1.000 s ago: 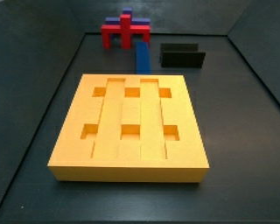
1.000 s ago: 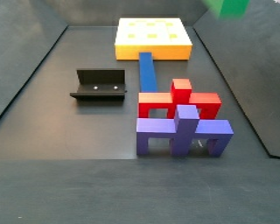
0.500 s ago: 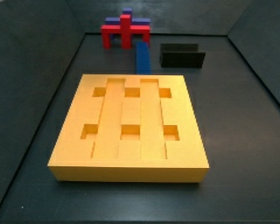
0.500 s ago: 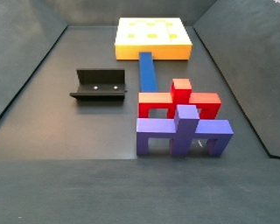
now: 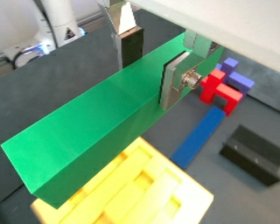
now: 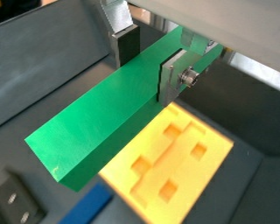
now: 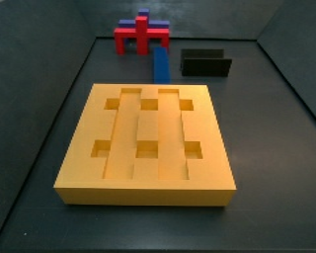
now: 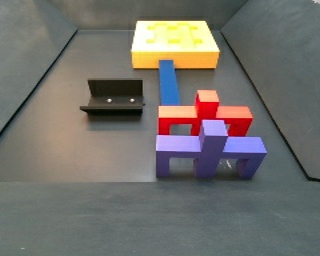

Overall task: Pick up the green object. Move up. Move to above the board. Insert the green object.
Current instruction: Move to above the board, then insert the green object.

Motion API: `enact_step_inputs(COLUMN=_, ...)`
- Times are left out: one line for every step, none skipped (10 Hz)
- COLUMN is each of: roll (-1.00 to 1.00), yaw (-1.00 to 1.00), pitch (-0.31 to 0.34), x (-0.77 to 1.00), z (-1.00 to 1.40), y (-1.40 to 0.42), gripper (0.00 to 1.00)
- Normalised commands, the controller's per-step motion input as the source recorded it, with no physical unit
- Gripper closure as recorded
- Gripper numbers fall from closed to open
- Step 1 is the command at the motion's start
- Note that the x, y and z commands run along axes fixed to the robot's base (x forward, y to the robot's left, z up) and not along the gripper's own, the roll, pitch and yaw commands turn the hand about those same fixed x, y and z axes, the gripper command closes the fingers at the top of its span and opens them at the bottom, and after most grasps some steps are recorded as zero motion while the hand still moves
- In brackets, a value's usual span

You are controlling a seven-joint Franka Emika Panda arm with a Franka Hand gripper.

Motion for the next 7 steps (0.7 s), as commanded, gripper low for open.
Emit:
enact_step_inputs(roll=0.04, yaw=0.01, pitch=0.147, x=0.18, z=0.06, y=-0.21, gripper=1.00)
enact_step_inputs(roll=0.00, yaw=0.00, pitch=-0.007, x=0.00, z=0.00, y=0.00, gripper=1.00)
enact_step_inputs(roll=0.00, yaw=0.00, pitch=0.011, x=0.05, z=0.00, y=-0.10, gripper=1.00)
enact_step_inputs(roll=0.08, yaw=0.00, pitch=0.086, x=0.37, z=-0.31, y=-0.27, gripper=1.00)
enact_step_inputs(roll=0.23, yaw=0.00, pitch=0.184, x=0.53, z=-0.51, y=-0.30, gripper=1.00)
enact_step_inputs(roll=0.14, yaw=0.00, pitch=0.106, x=0.46, z=-0.67, y=-0.22, gripper=1.00)
enact_step_inputs(roll=0.18, yaw=0.00, pitch=0.000, x=0.09, z=-0.90, y=-0.30, gripper=1.00)
